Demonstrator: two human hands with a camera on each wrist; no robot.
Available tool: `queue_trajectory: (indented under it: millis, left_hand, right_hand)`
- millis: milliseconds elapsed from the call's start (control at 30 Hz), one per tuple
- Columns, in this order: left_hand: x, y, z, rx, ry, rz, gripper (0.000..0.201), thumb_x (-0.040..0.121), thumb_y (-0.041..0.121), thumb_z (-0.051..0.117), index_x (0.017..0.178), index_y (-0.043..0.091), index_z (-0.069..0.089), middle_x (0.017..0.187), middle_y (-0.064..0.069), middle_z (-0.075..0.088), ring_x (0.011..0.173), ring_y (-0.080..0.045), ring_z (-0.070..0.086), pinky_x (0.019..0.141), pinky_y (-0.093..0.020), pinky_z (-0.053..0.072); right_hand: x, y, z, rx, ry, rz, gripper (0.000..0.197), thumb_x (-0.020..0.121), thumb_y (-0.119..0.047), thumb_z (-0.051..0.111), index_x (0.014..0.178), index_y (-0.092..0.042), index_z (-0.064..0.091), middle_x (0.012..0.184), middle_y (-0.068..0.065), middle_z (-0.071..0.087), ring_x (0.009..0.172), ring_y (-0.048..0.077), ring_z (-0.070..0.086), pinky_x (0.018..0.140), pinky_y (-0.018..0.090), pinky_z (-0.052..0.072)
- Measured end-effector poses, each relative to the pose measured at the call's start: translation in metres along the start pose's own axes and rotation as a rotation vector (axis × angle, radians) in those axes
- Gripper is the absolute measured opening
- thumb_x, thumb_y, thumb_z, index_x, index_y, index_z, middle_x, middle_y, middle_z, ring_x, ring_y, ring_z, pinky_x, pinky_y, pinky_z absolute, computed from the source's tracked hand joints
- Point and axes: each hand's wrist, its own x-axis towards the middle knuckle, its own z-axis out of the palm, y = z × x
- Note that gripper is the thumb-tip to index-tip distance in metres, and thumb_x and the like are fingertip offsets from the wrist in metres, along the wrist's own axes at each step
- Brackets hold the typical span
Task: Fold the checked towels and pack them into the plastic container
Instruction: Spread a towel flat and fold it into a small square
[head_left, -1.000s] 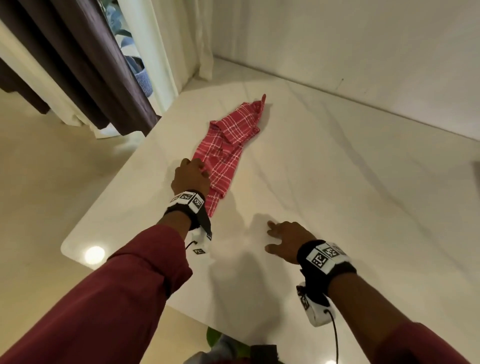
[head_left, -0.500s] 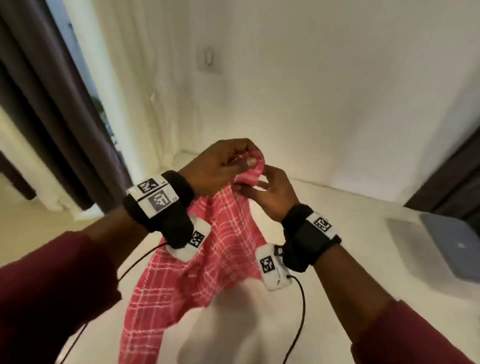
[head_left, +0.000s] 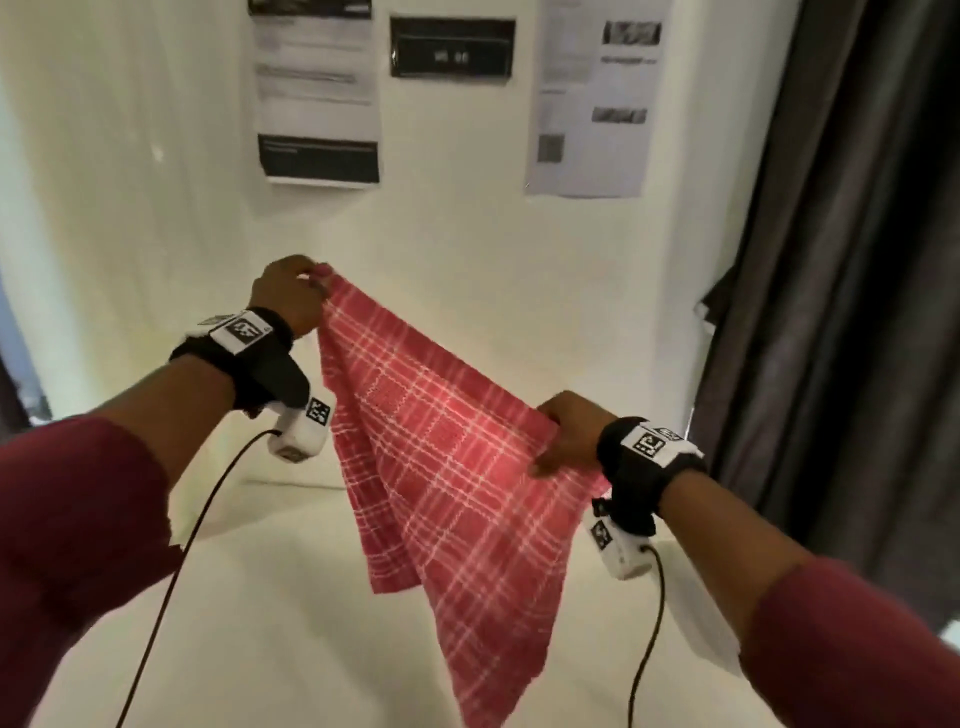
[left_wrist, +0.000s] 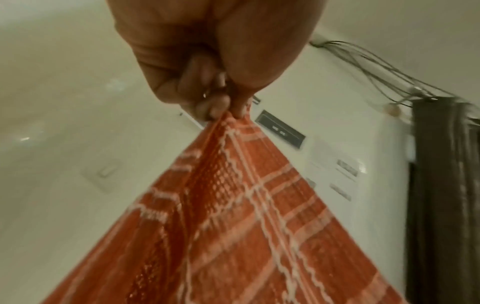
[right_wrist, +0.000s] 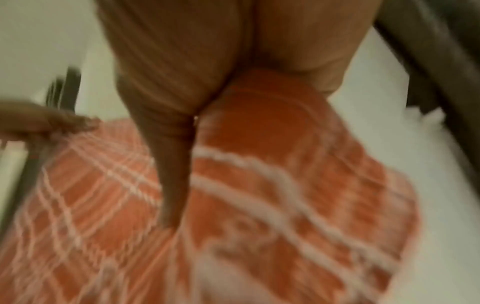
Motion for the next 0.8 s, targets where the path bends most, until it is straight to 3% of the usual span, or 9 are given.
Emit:
queue_trajectory:
  millis: [100,167,267,367,467,567,633,700,800]
  left_hand:
    - [-0.008,0.004,-0.007,-0.447,-0.147,-0.230,0.020,0.078,0.003,0.044,0.077,0.010,0.063,0.055,-0.002,0.067,0.072,-0.032,0.065,0.076,-0.038,0.050]
    - [-0.027,0.001,-0.005,-0.636,-0.087,-0.183,0.038,0.085,-0.003,0.035,0.065,0.014,0.063,0.053,0.004,0.066,0.060,-0.015,0.067,0.078,-0.035,0.052]
    - [-0.077,-0.030,0.005,-0.436,-0.012,-0.016,0.023,0.095,-0.009,0.040,0.097,0.007,0.056,0.062,0.025,0.066,0.064,0.011,0.060,0.067,-0.002,0.044]
    - [-0.144,-0.115,0.015,-0.140,0.064,0.019,0.017,0.085,-0.011,0.058,0.092,0.003,0.065,0.092,-0.007,0.070,0.083,-0.014,0.062,0.073,-0.001,0.038]
    - [-0.227,-0.201,0.029,-0.264,-0.084,-0.278,0.044,0.084,-0.020,0.048,0.072,0.019,0.066,0.087,-0.008,0.063,0.070,0.003,0.063,0.069,-0.007,0.048]
    - [-0.298,-0.258,0.049,-0.077,-0.258,-0.404,0.032,0.080,0.003,0.054,0.068,0.030,0.067,0.085,-0.010,0.065,0.083,0.002,0.065,0.083,-0.015,0.046]
    - [-0.327,-0.275,0.058,0.036,-0.375,-0.517,0.008,0.073,0.029,0.063,0.078,0.026,0.068,0.093,-0.008,0.068,0.097,-0.022,0.064,0.087,-0.030,0.042]
    - [-0.348,-0.289,0.065,0.144,-0.497,-0.539,0.045,0.068,0.044,0.065,0.103,0.017,0.064,0.111,-0.006,0.062,0.095,-0.021,0.058,0.082,-0.028,0.040]
    - [-0.372,-0.294,0.082,0.237,-0.731,-0.514,0.051,0.082,0.026,0.070,0.128,0.016,0.051,0.135,-0.001,0.044,0.116,-0.019,0.049,0.098,-0.031,0.040]
  right_hand:
    - [0.000,0.023,-0.027,-0.206,0.374,0.166,0.010,0.082,-0.019,0.060,0.086,-0.027,0.055,0.088,0.003,0.063,0.081,0.027,0.062,0.065,0.026,0.040]
    - [-0.011,0.028,-0.031,-0.188,0.574,0.158,0.021,0.083,-0.011,0.056,0.096,-0.027,0.053,0.082,-0.002,0.057,0.076,0.024,0.057,0.063,0.027,0.036]
    - [-0.034,0.040,-0.004,-0.189,0.605,0.092,0.028,0.081,-0.007,0.057,0.099,-0.028,0.053,0.086,-0.005,0.057,0.079,0.023,0.058,0.065,0.027,0.038]
    - [-0.060,0.071,0.060,-0.194,0.385,0.090,0.035,0.079,-0.003,0.052,0.101,-0.030,0.059,0.101,-0.005,0.064,0.094,0.024,0.061,0.073,0.028,0.043]
    - [-0.085,0.101,0.130,-0.220,0.156,0.133,0.034,0.081,-0.006,0.051,0.103,-0.030,0.059,0.107,-0.004,0.064,0.100,0.026,0.060,0.076,0.029,0.044]
    - [-0.106,0.124,0.194,-0.274,-0.092,0.219,0.032,0.085,-0.009,0.049,0.110,-0.029,0.056,0.113,-0.004,0.062,0.102,0.024,0.059,0.078,0.029,0.043]
    - [-0.118,0.136,0.229,-0.336,-0.295,0.281,0.036,0.084,-0.013,0.052,0.117,-0.029,0.054,0.119,-0.003,0.061,0.106,0.023,0.060,0.083,0.028,0.045]
    - [-0.131,0.144,0.260,-0.343,-0.494,0.349,0.042,0.079,-0.027,0.062,0.120,-0.032,0.054,0.123,-0.003,0.061,0.108,0.022,0.061,0.089,0.030,0.049]
    - [-0.141,0.140,0.295,-0.210,-0.595,0.351,0.076,0.062,-0.065,0.070,0.130,-0.038,0.048,0.131,-0.001,0.052,0.117,0.024,0.055,0.101,0.038,0.045]
